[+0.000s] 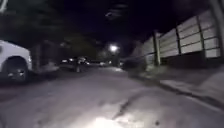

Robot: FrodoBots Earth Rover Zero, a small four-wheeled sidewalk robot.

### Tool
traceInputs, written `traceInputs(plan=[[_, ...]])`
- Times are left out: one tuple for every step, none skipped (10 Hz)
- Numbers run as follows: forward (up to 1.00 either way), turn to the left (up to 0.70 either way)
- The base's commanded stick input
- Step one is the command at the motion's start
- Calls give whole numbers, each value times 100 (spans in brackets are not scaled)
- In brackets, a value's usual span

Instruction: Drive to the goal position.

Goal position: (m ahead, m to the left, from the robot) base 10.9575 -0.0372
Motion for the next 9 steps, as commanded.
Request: traceInputs(plan=[[50,-50],[50,-14],[50,0],[50,0],[50,0],[50,0],[50,0],[50,0],[50,0]])
